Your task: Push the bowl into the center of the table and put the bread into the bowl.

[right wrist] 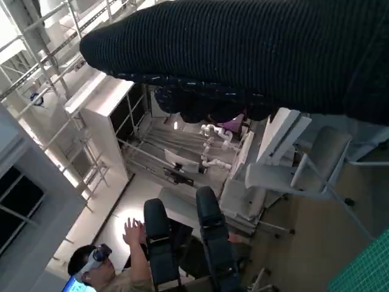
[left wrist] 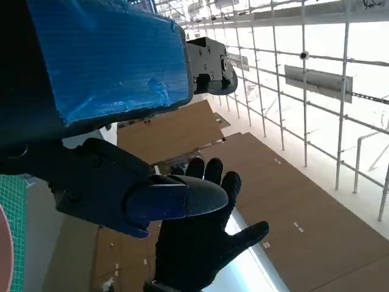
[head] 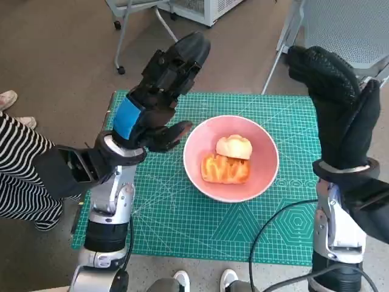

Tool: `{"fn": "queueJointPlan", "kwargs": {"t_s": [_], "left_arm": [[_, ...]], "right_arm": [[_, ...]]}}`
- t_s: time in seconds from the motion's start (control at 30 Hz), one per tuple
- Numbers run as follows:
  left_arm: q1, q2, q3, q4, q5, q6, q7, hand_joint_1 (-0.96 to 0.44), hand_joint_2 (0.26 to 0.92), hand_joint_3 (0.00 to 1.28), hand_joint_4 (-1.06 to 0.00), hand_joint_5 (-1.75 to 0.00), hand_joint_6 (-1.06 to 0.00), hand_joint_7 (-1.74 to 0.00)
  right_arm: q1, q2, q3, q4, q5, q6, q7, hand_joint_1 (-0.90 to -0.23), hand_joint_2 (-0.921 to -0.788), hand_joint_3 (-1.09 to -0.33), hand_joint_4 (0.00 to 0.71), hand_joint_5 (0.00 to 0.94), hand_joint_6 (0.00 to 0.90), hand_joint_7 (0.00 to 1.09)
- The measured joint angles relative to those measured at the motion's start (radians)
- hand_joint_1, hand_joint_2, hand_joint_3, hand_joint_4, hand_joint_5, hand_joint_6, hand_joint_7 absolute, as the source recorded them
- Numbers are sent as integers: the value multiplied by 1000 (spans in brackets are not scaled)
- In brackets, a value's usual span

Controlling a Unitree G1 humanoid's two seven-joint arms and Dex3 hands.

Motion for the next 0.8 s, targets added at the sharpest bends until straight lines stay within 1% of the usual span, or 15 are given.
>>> {"fn": "queueJointPlan", "kwargs": {"t_s": [0.8], "left_arm": [[0,-1,-7,-16,-11,58,3,-641,883,494,1,1,1,-412]], "right_arm": [[0,0,-2,-6,2,7,0,-653,-921,-662,220,0,109,541]]}}
